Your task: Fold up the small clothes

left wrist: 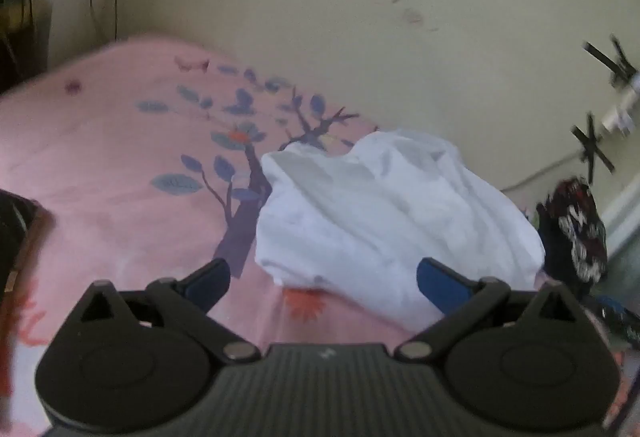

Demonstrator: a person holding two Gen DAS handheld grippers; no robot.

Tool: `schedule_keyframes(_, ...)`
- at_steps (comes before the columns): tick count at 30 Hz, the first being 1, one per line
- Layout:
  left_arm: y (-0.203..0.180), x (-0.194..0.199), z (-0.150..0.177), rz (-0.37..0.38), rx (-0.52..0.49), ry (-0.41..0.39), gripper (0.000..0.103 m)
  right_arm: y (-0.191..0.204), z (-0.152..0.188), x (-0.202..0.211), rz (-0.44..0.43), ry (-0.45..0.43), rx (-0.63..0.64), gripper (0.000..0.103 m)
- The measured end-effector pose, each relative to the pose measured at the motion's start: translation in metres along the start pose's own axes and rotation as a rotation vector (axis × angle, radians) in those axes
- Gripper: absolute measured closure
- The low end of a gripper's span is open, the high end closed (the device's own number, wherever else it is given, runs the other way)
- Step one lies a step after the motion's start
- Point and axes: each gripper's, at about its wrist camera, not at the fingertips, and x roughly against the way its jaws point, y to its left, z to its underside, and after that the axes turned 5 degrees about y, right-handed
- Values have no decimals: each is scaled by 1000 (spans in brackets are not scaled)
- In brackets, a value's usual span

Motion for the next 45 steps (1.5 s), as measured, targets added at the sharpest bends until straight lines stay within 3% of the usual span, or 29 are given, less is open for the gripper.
schedule_keyframes(2, 4, -24, -8, 17, 46, 40, 7, -10, -26, -47, 8, 44, -52, 30)
schedule_keyframes(4, 7, -51, -8, 19, 98, 96, 12, -19, -39, -89, -3, 100, -101, 32)
schedule_keyframes(5, 4, -55, -8, 14, 88, 59, 13, -23, -43, -112, 5, 134, -118, 38)
schedule_keyframes(6, -1, -57, -9, -4, 81, 65, 23, -22, -46, -130, 8, 168, -124, 42)
schedule_keyframes(8, -9, -61, -15, -22, 76, 66, 54, -23, -49, -159, -14, 241, -141, 88)
schedule_keyframes(9, -7, -60, -18, -11, 85, 89, 78, -20, -48, -164, -35, 255, -162, 92)
schedule_keyframes(10, -5, -59, -21, 3, 100, 103, 86, -13, -50, -160, -40, 238, -158, 93)
schedule_keyframes(13, 4, -39, -33, 55, 97, 59, 89, 2, -50, -112, -119, 140, -112, 98)
schedule_keyframes(19, 15, 74, -34, 131, -2, -142, 89, 28, -22, 46, -353, -18, -36, 103)
schedule_keyframes(22, 28, 128, -18, 92, -71, -198, 89, 32, 10, 102, -552, 34, 28, 103)
schedule_keyframes(24, 40, 143, -4, 45, -100, -176, 88, 36, 38, 127, -591, 34, 109, 103)
schedule_keyframes(25, 48, 145, 2, 4, -101, -155, 85, 37, 45, 132, -573, 38, 145, 98)
schedule_keyframes(26, 55, 149, 11, -18, -105, -146, 85, 38, 49, 134, -539, 28, 160, 71)
schedule_keyframes(28, 69, 140, 17, -73, -83, -117, 69, 39, 47, 132, -447, -37, 139, 44)
schedule_keyframes(30, 83, 129, 18, -111, -54, -102, 64, 44, 28, 108, -398, -55, 119, 44)
schedule_keyframes(33, 92, 119, 20, -122, -29, -113, 46, 57, -9, 55, -336, -19, 124, 44)
schedule_keyframes(35, 91, 107, 17, -148, -27, -100, 45, 78, -32, 11, -287, 18, 142, 45)
schedule_keyframes(39, 100, 89, 17, -154, -10, -58, 32, 118, -64, -90, -302, 145, 137, 44)
schedule_keyframes(42, 103, 78, 19, -155, -11, -27, 34, 152, -66, -154, -266, 244, 173, 44)
schedule_keyframes(43, 104, 76, 19, -153, -14, -20, 41, 160, -64, -170, -233, 267, 190, 52)
schedule_keyframes(44, 104, 74, 19, -146, -16, -14, 51, 165, -61, -182, -210, 301, 193, 78)
schedule_keyframes(45, 104, 72, 19, -135, -25, -7, 77, 166, -61, -190, -202, 328, 185, 97)
